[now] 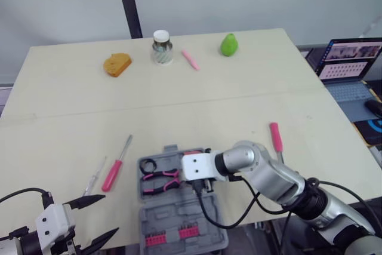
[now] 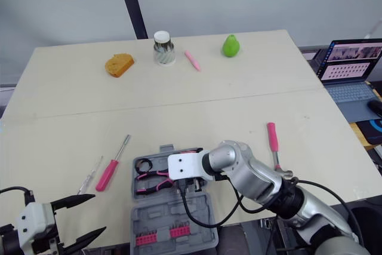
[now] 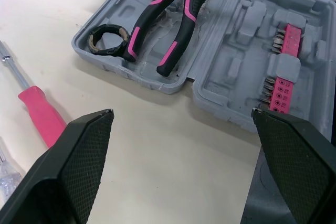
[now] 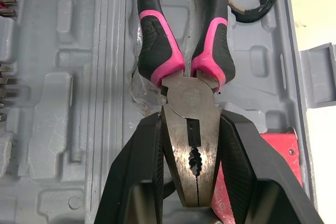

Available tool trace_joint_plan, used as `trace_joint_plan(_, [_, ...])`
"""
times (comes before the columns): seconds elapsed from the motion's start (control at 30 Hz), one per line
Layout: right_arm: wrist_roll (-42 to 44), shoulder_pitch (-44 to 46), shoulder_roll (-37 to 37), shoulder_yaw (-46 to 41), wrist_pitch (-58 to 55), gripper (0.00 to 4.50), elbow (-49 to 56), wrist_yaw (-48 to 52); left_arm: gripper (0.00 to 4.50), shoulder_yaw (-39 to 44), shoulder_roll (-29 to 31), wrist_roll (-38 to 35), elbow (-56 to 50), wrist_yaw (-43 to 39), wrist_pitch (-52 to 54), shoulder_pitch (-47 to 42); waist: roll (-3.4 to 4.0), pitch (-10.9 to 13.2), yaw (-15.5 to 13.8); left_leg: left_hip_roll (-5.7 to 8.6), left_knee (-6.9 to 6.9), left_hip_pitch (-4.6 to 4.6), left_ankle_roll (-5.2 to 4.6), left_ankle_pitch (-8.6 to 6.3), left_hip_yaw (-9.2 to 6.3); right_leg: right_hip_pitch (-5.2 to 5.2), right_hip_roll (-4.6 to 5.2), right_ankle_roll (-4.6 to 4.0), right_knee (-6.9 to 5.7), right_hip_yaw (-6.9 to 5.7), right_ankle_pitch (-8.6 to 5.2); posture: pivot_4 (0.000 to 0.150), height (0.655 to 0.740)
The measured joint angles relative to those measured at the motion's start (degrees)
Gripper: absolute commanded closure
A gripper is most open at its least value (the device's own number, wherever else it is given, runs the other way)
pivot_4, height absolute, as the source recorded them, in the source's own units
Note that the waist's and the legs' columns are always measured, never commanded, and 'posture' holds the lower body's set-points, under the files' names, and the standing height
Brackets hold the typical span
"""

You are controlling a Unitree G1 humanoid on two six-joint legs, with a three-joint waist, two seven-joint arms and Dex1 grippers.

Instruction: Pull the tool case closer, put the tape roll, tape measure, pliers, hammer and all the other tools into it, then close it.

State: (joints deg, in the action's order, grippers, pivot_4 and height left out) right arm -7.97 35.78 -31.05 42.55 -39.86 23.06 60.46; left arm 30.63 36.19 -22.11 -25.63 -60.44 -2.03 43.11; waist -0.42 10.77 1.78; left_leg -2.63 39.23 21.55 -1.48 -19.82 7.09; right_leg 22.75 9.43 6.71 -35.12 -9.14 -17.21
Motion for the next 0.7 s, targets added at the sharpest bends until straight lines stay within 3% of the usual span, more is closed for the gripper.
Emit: trace_joint_plan(0.7, [-1.16, -0.11, 0.82, 1.4, 1.17, 3.53, -0.2, -0.01, 0.0, -0.21, 0.05, 0.03, 1.21, 0.77, -0.02, -0.11, 0.0, 0.0, 0.0, 0.0, 0.0, 0.0, 0.0, 0.0, 0.0, 0.0, 0.0, 0.0, -0.01, 0.0, 0.0, 0.15, 0.74])
